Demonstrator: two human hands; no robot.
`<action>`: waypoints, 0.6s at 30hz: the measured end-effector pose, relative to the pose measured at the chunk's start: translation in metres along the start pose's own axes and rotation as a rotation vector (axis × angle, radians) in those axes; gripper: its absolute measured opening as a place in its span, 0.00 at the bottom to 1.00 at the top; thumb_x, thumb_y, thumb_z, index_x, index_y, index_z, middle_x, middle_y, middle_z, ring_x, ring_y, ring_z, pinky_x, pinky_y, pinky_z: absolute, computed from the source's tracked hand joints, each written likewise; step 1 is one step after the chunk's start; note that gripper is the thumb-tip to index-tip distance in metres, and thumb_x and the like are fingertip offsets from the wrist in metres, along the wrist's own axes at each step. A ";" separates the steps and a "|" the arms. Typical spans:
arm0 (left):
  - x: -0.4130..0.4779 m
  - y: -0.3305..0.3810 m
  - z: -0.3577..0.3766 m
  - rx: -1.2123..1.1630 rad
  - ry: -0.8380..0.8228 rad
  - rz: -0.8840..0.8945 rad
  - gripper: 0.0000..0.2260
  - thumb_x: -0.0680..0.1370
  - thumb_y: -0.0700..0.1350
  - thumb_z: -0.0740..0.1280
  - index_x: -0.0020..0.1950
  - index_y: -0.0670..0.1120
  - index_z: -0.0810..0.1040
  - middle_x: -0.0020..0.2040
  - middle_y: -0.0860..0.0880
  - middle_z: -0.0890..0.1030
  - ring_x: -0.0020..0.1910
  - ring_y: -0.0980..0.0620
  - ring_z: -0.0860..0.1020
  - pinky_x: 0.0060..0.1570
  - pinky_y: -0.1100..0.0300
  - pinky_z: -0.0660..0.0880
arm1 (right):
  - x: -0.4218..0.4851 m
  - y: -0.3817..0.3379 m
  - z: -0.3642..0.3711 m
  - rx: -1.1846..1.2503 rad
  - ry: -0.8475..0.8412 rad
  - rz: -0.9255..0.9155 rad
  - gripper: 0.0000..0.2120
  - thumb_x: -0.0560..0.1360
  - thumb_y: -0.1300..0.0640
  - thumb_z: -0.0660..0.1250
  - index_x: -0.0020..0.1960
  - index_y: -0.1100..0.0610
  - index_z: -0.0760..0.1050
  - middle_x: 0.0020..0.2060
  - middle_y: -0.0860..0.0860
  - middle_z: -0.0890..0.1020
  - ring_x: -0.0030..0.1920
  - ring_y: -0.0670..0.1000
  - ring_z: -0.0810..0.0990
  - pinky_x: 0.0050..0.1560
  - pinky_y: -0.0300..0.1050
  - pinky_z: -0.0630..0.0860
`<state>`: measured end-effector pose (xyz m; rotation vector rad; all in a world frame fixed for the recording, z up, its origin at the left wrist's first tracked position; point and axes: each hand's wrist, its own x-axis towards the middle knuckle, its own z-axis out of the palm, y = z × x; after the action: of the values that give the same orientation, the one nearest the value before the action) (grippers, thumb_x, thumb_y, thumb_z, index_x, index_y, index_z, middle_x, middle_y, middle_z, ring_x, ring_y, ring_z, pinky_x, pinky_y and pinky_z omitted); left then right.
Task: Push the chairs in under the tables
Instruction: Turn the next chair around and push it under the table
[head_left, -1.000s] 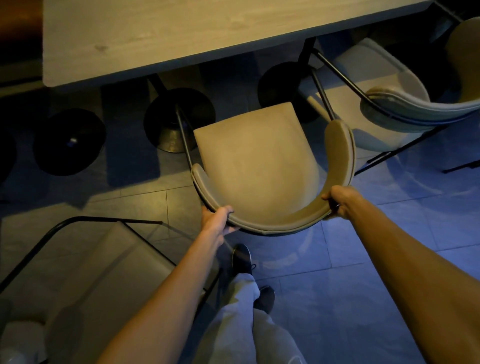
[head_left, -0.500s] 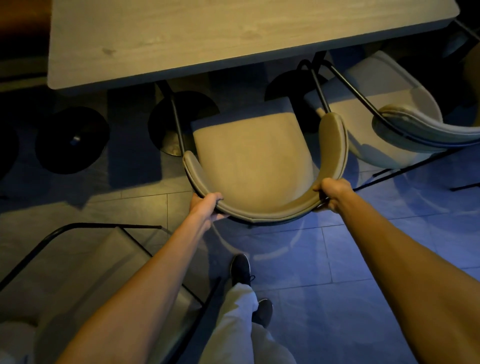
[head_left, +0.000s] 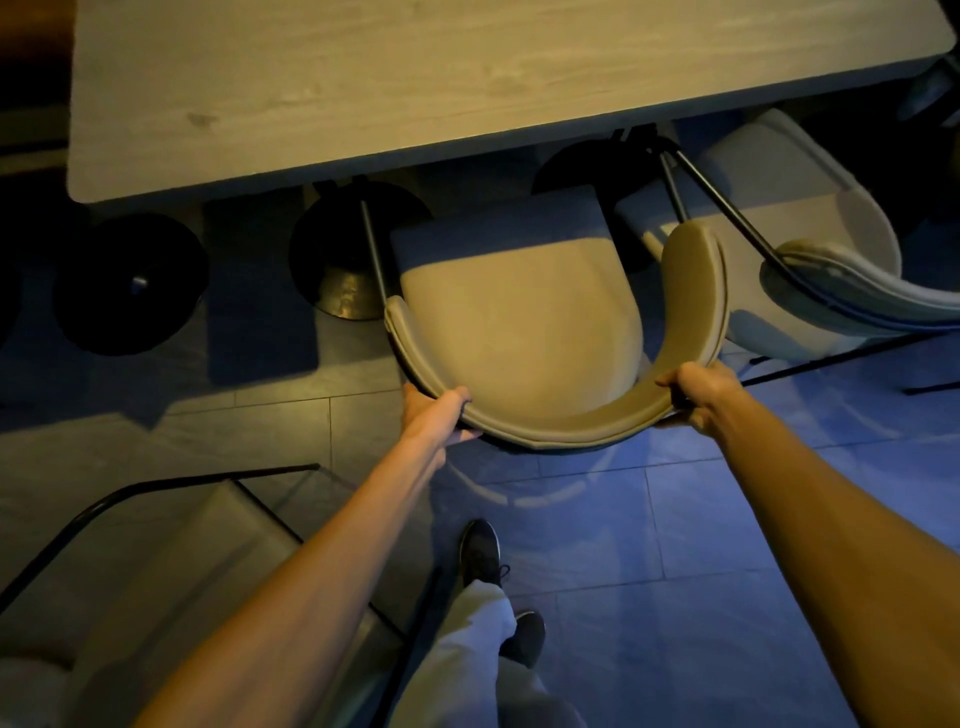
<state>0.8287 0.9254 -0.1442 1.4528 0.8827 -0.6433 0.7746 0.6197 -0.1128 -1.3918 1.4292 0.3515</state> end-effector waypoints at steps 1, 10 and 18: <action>-0.001 0.000 0.003 0.003 0.003 0.004 0.28 0.71 0.34 0.71 0.70 0.42 0.68 0.59 0.39 0.81 0.50 0.42 0.83 0.30 0.51 0.81 | 0.001 0.000 -0.004 0.005 -0.001 0.000 0.12 0.75 0.71 0.66 0.55 0.60 0.71 0.48 0.64 0.81 0.45 0.64 0.83 0.37 0.66 0.80; 0.002 0.012 0.006 0.035 0.013 0.003 0.25 0.73 0.34 0.70 0.69 0.40 0.68 0.58 0.40 0.80 0.48 0.44 0.82 0.28 0.53 0.81 | 0.003 -0.001 0.000 0.042 -0.001 -0.040 0.13 0.75 0.70 0.65 0.56 0.58 0.72 0.52 0.63 0.81 0.44 0.62 0.83 0.40 0.69 0.81; 0.004 0.015 0.006 0.076 0.029 0.000 0.24 0.72 0.35 0.71 0.67 0.39 0.69 0.59 0.38 0.80 0.47 0.43 0.82 0.27 0.54 0.80 | 0.001 -0.001 0.000 0.018 -0.012 -0.053 0.14 0.76 0.69 0.67 0.58 0.58 0.70 0.51 0.63 0.82 0.48 0.63 0.84 0.40 0.67 0.81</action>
<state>0.8442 0.9205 -0.1394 1.5340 0.8892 -0.6635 0.7753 0.6185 -0.1134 -1.4081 1.3793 0.3116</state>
